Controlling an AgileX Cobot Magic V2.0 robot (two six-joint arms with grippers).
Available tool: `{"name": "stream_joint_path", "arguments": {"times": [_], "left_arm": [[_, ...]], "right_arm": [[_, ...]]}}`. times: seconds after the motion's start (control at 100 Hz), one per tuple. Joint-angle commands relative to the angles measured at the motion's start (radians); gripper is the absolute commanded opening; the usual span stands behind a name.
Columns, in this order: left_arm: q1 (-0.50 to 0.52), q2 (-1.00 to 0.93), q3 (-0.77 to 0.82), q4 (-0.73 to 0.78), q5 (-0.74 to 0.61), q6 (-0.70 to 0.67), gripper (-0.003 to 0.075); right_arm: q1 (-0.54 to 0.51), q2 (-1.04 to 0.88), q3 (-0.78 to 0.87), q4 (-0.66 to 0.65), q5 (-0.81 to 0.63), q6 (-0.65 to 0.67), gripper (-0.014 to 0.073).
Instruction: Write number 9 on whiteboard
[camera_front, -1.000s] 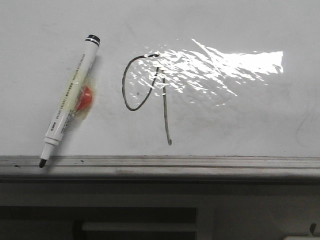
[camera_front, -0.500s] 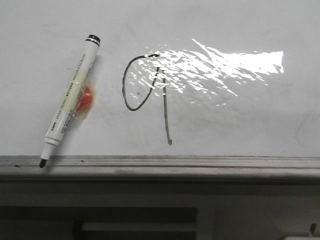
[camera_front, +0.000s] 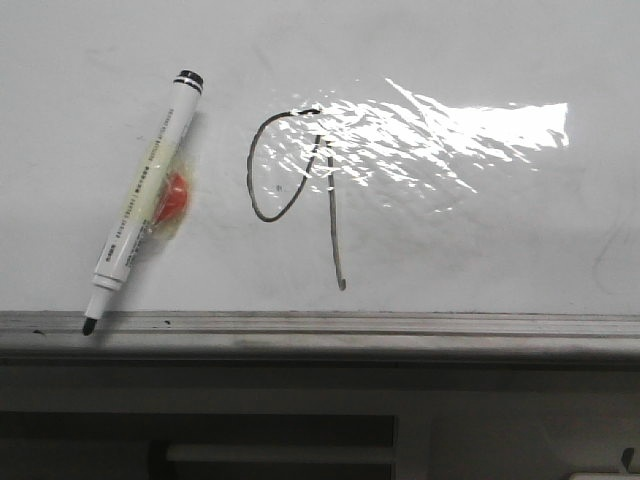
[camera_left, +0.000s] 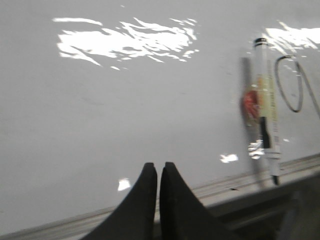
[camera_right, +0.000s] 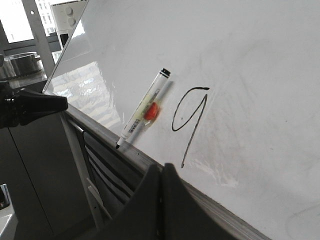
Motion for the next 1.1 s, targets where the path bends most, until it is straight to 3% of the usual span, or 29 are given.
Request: {"name": "stream_joint_path", "arguments": {"times": [0.0, 0.18, 0.36, 1.09], "left_arm": [[0.090, -0.028, 0.018, -0.030, -0.094, 0.109, -0.0020], [0.268, -0.028, 0.018, -0.038, -0.067, 0.112, -0.0020], [0.376, -0.028, 0.020, -0.038, 0.094, 0.105, -0.0020], [0.371, -0.028, 0.020, -0.038, 0.092, 0.105, -0.0020]], "right_arm": [[0.002, 0.007, -0.025, -0.015, -0.072, -0.008, -0.0061], [0.002, 0.007, -0.025, -0.015, -0.072, -0.008, -0.0061], [0.002, 0.007, -0.025, -0.015, -0.072, -0.008, -0.0061], [0.002, 0.007, -0.025, -0.015, -0.072, -0.008, -0.0061]]}}
